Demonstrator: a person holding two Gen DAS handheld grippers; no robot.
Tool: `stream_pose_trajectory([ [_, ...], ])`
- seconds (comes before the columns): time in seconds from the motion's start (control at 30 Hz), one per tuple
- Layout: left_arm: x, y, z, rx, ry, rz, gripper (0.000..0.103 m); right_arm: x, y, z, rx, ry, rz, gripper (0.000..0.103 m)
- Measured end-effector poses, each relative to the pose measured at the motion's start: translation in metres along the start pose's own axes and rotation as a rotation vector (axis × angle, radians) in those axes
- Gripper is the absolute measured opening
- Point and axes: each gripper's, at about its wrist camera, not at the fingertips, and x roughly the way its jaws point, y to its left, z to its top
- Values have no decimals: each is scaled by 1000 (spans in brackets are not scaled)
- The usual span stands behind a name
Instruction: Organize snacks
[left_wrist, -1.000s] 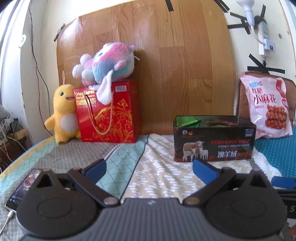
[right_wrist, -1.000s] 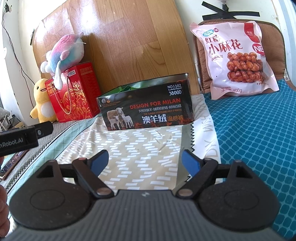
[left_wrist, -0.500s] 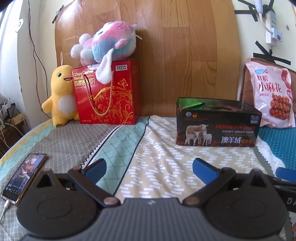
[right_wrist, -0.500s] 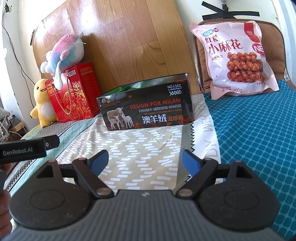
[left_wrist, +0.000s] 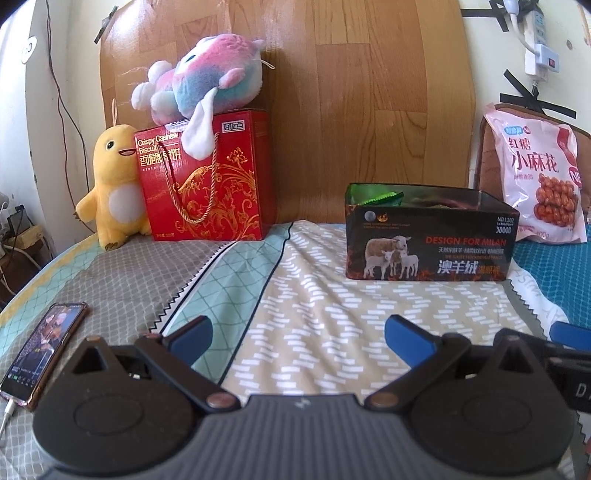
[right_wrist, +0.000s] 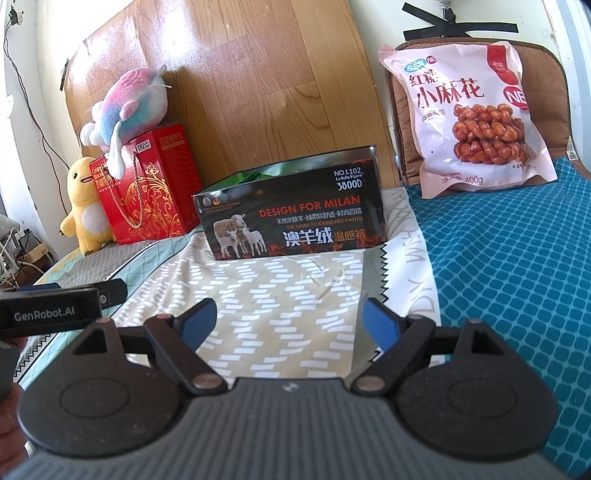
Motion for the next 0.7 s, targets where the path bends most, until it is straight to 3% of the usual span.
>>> stream_pose_trajectory([
  [0.7,1,1,-1,1,-3,-14,103,0,0,0,0,0,-1,88],
])
